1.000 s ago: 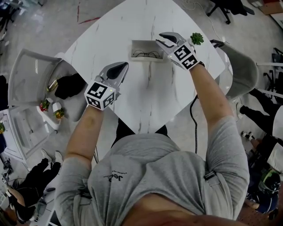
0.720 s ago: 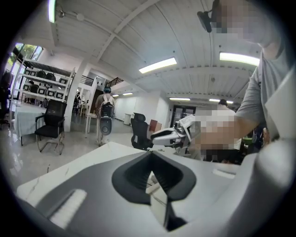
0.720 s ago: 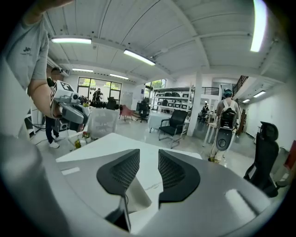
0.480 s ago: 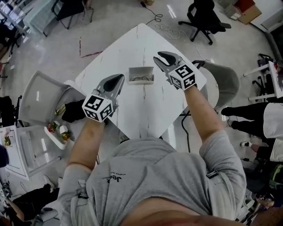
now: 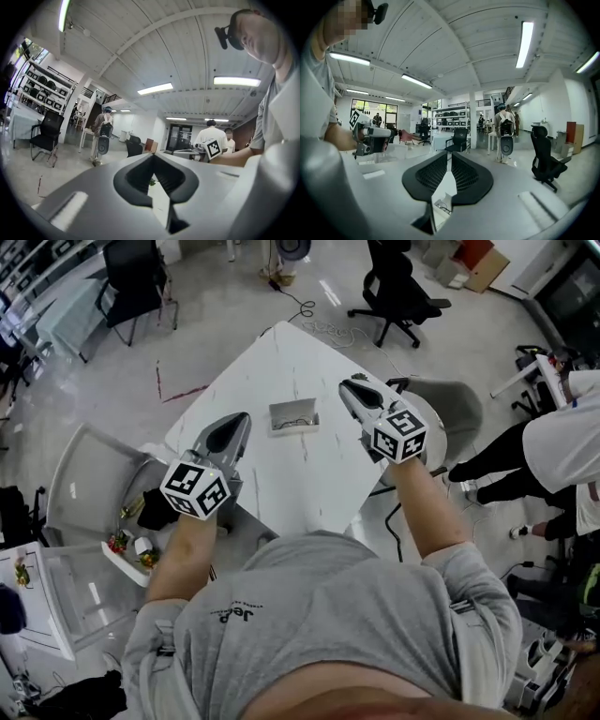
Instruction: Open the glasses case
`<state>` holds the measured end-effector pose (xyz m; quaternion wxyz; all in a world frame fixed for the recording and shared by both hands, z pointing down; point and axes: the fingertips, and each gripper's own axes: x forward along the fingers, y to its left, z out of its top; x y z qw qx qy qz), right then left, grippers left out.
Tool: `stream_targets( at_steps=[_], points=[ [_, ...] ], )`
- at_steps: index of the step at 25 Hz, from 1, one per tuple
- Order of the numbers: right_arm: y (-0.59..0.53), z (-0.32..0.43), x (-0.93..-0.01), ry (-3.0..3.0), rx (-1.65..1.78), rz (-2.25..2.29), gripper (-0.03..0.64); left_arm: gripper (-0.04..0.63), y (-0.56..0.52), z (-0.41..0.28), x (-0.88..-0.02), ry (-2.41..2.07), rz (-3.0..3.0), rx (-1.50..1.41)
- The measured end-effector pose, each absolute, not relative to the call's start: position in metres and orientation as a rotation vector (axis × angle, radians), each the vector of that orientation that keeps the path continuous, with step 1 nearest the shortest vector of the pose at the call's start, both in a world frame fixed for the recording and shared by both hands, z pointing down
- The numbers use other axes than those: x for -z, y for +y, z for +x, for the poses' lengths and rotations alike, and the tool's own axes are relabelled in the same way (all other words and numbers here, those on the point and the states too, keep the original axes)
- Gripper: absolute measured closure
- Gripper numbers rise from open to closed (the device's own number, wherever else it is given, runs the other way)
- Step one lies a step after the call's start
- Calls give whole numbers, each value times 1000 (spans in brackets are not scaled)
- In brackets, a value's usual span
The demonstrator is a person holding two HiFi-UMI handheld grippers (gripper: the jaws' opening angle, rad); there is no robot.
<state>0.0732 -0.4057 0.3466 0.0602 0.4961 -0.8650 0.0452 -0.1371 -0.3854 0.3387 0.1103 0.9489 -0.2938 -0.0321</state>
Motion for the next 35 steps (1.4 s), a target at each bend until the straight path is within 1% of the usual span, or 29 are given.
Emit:
stream_targets(
  at_steps=[4, 10, 14, 17, 24, 35],
  points=[
    [-376, 91, -330, -2644, -149, 1522, 612, 546, -365, -134, -332, -927, 2764, 69],
    [-349, 123, -336, -2733, -215, 1396, 614, 546, -332, -108, -322, -1103, 2725, 74],
    [-342, 142, -344, -2735, -239, 1351, 614, 546, -320, -80, -327, -1092, 2700, 88],
    [-338, 136, -348, -2727, -251, 1357, 614, 546, -317, -78, -324, -1058, 2742, 75],
    [-322, 114, -330, -2721, -224, 1398, 614, 546, -326, -96, -314, -981, 2789, 81],
    [-305, 120, -324, -2708, -265, 1428, 614, 546, -306, -97, -305, -961, 2808, 113]
  ],
)
